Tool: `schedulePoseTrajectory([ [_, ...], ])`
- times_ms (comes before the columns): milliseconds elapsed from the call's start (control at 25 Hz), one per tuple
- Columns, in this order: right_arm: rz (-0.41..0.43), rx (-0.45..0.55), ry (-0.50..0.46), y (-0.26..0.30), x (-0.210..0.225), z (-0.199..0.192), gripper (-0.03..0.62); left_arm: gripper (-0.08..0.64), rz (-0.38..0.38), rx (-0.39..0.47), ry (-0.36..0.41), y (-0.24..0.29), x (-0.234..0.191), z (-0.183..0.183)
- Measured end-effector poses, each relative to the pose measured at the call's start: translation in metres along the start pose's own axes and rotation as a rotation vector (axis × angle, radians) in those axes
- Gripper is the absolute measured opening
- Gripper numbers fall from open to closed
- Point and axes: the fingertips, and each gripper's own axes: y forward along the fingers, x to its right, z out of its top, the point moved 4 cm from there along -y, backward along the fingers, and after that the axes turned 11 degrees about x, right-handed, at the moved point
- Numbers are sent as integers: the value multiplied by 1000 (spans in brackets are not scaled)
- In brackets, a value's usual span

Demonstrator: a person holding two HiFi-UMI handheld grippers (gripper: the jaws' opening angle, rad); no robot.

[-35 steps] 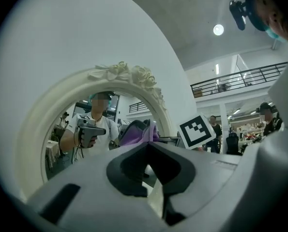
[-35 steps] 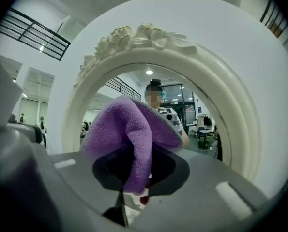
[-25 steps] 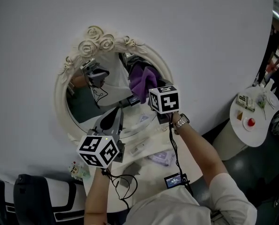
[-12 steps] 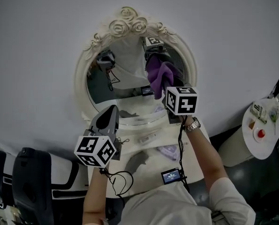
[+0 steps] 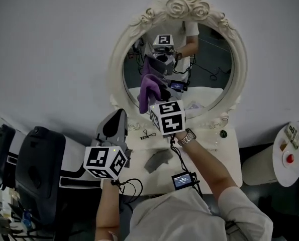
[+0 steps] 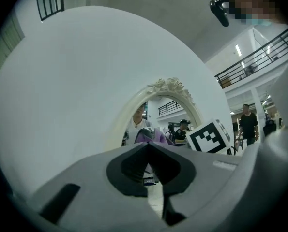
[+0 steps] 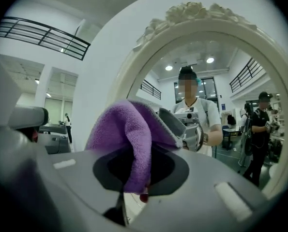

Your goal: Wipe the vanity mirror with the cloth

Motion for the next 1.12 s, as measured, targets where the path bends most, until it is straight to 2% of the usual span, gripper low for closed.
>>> schedulePoseTrajectory([
  [80, 29, -2, 0, 14, -19, -13, 61, 2, 34, -6, 23, -10, -7, -6],
  [200, 50, 4, 9, 29, -37, -29, 61, 2, 57, -19, 17, -21, -11, -18],
  [600, 70, 49, 9, 65, -47, -36, 63, 2, 63, -27, -37, -7, -19, -47],
  [720, 32, 73, -3, 59, -38, -35, 64, 2, 79, -5, -61, -2, -21, -46],
  [840, -24, 90, -6, 46, -15, -32, 64, 2, 63, -5, -31, 6, -17, -47],
  [1000, -80, 95, -18, 23, 21, -29, 66, 2, 5, -11, -40, 23, 2, -55],
  [1120, -137, 98, -31, 3, 50, -27, 67, 2, -71, -19, -60, 41, 25, -63],
])
